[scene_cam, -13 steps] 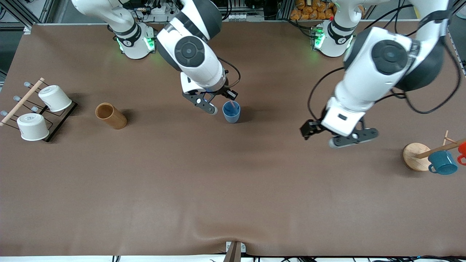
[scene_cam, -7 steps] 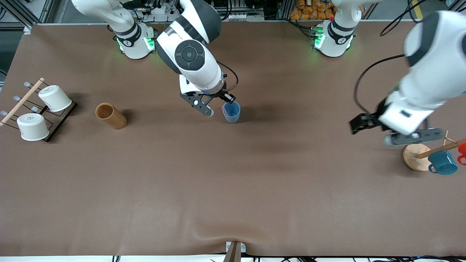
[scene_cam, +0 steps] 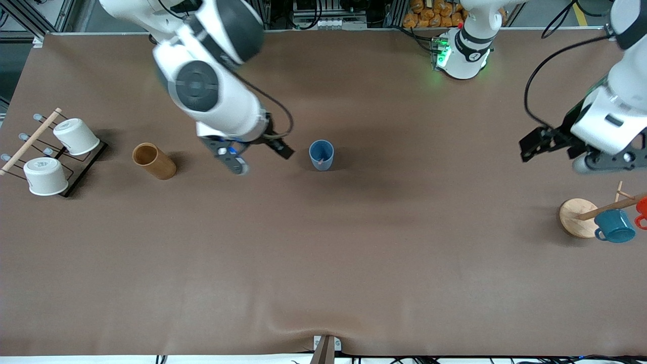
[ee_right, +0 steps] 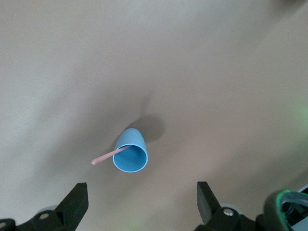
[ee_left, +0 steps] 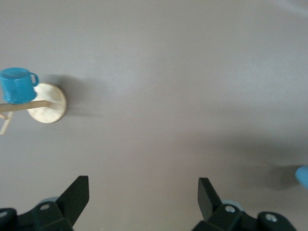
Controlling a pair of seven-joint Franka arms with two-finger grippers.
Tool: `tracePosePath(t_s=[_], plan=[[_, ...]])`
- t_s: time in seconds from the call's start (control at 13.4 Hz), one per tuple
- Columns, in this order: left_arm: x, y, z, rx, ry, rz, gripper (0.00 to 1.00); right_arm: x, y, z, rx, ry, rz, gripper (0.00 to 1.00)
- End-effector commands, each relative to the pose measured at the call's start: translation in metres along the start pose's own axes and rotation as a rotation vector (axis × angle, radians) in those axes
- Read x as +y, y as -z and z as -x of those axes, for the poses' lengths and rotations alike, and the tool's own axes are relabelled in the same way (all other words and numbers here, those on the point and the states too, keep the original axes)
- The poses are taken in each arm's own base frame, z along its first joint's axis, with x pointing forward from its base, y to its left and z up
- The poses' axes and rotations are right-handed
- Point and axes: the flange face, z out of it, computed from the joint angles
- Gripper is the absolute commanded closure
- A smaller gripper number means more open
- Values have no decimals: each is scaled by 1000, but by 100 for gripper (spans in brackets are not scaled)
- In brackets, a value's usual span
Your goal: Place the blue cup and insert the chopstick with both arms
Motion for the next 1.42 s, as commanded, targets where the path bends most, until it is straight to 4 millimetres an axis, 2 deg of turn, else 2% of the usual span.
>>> tracePosePath(t_s=[0.0,0.07,0.22,0.37,0.67,0.9,0.97,1.12,1.2,1.35], plan=[[-17,11,18,-36,-24,-9,0,19,35,-34,-2,70,-6,0],[-28,15,20,-39,-12,0,0,28,41,-53,-4,124,-9,0],[-36,18,26,-39,-18,19,0,50,55,-88,-1,252,-3,0],[-39,18,37,-45,-12,17,0,77,72,-128,64,435,24,0],[-41,26,49,-38,7,30,0,122,91,-186,116,653,99,0],[-39,30,55,-32,7,32,0,176,108,-248,116,795,116,0],[-34,30,56,-31,-3,33,0,196,118,-262,131,838,125,0],[-30,33,57,-26,-11,33,0,232,134,-286,146,903,132,0],[-30,33,57,-26,-11,32,0,247,144,-287,162,887,128,0],[-28,31,54,-29,-14,32,0,271,151,-284,156,880,121,0]])
